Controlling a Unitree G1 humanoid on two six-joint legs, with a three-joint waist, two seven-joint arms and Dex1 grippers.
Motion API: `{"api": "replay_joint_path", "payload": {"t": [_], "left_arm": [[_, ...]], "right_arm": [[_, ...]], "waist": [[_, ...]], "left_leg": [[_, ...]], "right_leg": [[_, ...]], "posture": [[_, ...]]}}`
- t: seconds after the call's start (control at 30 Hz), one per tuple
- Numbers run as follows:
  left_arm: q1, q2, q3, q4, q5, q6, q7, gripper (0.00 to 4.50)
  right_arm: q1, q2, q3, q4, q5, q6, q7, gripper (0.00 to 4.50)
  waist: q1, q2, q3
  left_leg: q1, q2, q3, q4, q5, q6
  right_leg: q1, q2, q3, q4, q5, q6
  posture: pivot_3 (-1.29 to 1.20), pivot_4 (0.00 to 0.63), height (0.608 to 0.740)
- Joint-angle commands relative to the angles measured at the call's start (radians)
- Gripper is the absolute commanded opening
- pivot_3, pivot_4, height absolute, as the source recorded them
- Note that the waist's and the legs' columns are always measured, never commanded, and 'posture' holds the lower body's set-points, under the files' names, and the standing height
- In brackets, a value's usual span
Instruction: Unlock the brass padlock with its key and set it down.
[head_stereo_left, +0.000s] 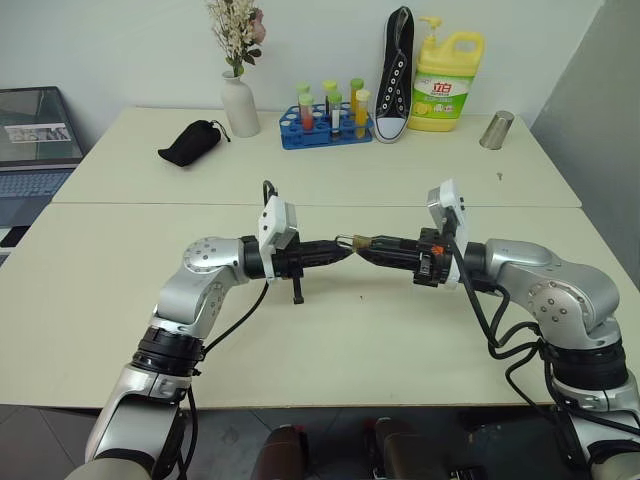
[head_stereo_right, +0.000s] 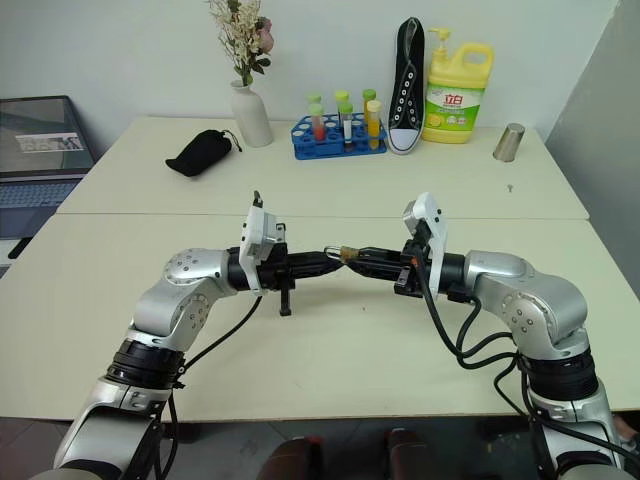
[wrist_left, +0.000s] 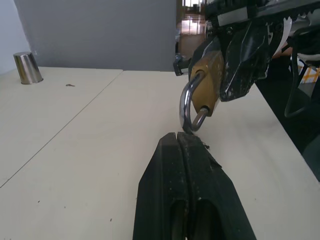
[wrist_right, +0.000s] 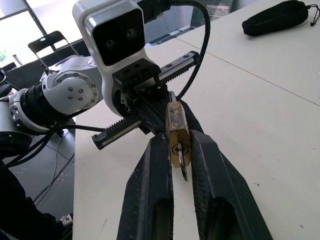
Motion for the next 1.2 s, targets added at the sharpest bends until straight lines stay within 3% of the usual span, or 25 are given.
{"api": "replay_joint_path", "payload": {"t": [0.03, 0.77, 1.2], "left_arm": [[-0.007, -0.004, 0.037, -0.042, -0.014, 0.016, 0.006, 0.00], [0.031, -0.009, 0.074, -0.162, -0.035, 0.098, 0.022, 0.00], [-0.011, -0.034, 0.126, -0.199, -0.142, 0.247, 0.099, 0.00]], "right_arm": [[-0.007, -0.010, -0.012, -0.004, 0.002, -0.021, 0.015, 0.15], [-0.001, -0.021, 0.000, 0.035, -0.029, -0.043, 0.026, 0.15], [0.005, -0.023, 0.008, 0.028, -0.039, -0.043, 0.040, 0.15]], "waist": [[0.000, 0.000, 0.000], [0.000, 0.000, 0.000], [0.000, 0.000, 0.000]], "left_leg": [[0.000, 0.000, 0.000, 0.000, 0.000, 0.000], [0.000, 0.000, 0.000, 0.000, 0.000, 0.000], [0.000, 0.000, 0.000, 0.000, 0.000, 0.000]], "right_leg": [[0.000, 0.000, 0.000, 0.000, 0.000, 0.000], [0.000, 0.000, 0.001, 0.000, 0.000, 0.000], [0.000, 0.000, 0.001, 0.000, -0.002, 0.004]], "posture": [[0.00, 0.150, 0.740], [0.00, 0.150, 0.740], [0.00, 0.150, 0.740]]}}
